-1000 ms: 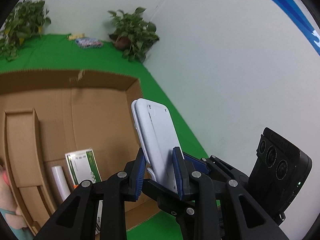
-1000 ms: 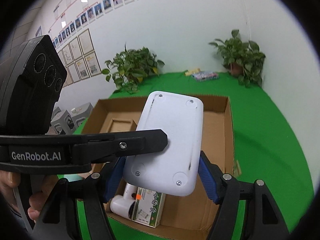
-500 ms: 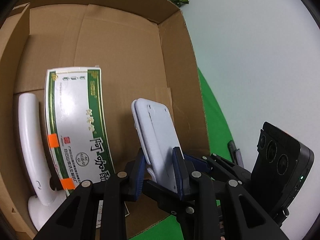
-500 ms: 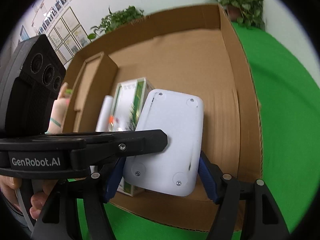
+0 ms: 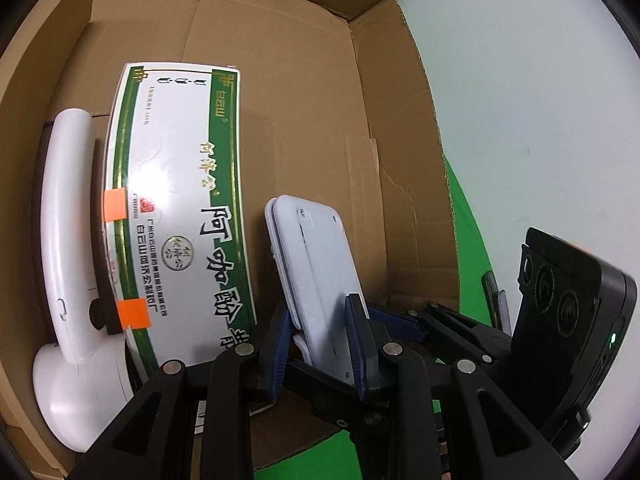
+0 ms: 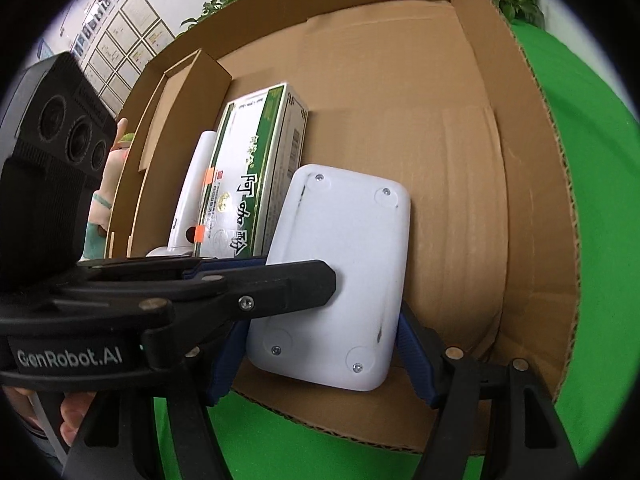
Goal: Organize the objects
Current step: 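Lower the white case beside the medicine box and open the right tool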
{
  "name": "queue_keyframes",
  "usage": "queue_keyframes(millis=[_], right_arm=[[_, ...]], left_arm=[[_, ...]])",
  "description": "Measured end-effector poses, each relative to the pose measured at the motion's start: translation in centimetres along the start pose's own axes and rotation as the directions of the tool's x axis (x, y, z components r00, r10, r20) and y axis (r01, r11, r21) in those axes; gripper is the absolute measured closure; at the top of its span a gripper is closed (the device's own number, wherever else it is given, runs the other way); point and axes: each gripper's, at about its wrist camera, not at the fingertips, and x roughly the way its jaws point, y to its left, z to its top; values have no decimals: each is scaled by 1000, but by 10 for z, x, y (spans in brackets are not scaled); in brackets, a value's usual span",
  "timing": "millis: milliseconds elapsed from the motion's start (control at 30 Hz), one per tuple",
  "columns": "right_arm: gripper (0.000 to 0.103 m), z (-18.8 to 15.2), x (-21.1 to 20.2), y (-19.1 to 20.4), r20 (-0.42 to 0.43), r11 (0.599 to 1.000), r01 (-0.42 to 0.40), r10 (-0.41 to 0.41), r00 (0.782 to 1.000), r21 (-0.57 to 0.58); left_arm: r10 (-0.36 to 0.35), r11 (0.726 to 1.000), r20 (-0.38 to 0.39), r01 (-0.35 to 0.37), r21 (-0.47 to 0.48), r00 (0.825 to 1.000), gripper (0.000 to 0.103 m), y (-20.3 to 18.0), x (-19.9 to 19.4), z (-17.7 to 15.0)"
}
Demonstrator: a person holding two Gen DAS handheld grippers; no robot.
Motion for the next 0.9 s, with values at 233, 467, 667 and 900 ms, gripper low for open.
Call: queue_keyframes(millis=[233, 467, 667, 900], right_arm=[[34, -6, -7, 3, 8, 1000, -15, 15, 1000, -8], [34, -10, -11, 9, -3, 1000, 8, -8, 1000, -14], [32, -11, -10, 17, -14, 999, 38, -39, 999, -15], [20, -16, -23, 26, 34, 996, 87, -87, 996, 8]], left_arm=[[-5, 1000, 15, 5, 1, 1000, 79, 2, -7, -11], [-2, 999, 43, -1, 51, 999, 76, -7, -20, -24], [-3, 997, 60, -2, 80, 998, 75, -11, -32, -32], [-8, 994, 131, -6, 107, 991, 71, -12, -60, -40]])
